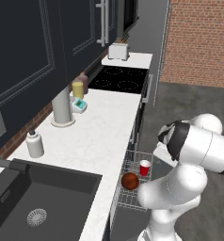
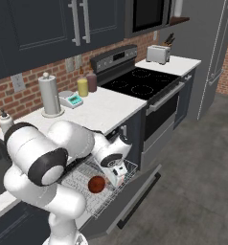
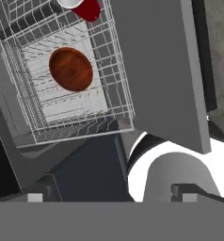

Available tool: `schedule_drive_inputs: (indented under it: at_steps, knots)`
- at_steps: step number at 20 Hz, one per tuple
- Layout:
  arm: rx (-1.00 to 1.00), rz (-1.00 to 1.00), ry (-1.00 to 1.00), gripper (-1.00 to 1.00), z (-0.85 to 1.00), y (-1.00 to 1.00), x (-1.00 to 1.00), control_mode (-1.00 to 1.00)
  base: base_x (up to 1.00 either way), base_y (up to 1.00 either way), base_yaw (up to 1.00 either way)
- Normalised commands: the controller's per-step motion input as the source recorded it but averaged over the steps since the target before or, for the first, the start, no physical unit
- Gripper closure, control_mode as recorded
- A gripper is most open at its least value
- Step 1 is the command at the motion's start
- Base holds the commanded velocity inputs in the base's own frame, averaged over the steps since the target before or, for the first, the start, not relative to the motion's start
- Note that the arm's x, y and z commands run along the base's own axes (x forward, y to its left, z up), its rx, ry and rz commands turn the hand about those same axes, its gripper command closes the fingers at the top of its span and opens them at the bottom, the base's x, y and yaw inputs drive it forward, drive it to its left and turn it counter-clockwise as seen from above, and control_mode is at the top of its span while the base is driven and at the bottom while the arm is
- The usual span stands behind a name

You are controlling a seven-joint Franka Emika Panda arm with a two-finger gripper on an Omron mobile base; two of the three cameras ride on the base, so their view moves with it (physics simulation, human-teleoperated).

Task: Pick up the cup and bowl from the counter, place them in the dishwasher, and close the dishwasher door.

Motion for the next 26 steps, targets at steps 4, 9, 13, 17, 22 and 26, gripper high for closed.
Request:
schedule_drive_inputs:
  at_steps: [4,9,13,17,22,26]
  knots:
    - [0.01,0.0,0.0,-1.0,1.0,-0.64,-0.22,-1.0,0.0,0.0,0.0]
    - [0.15,0.0,-0.11,-1.0,0.8,-0.73,-0.38,-1.0,0.0,0.0,0.0]
    - [0.34,0.0,-0.21,-1.0,0.32,-0.75,-0.18,-1.0,0.0,0.0,0.0]
    - [0.52,0.0,-0.26,-1.0,-0.04,-0.75,-0.03,-1.0,0.0,0.0,0.0]
    - [0.49,0.0,-0.3,-1.0,-0.33,-0.48,0.0,-1.0,0.0,0.0,0.0]
    - [0.32,0.0,-0.19,-1.0,-0.45,-0.26,0.05,-1.0,0.0,0.0,0.0]
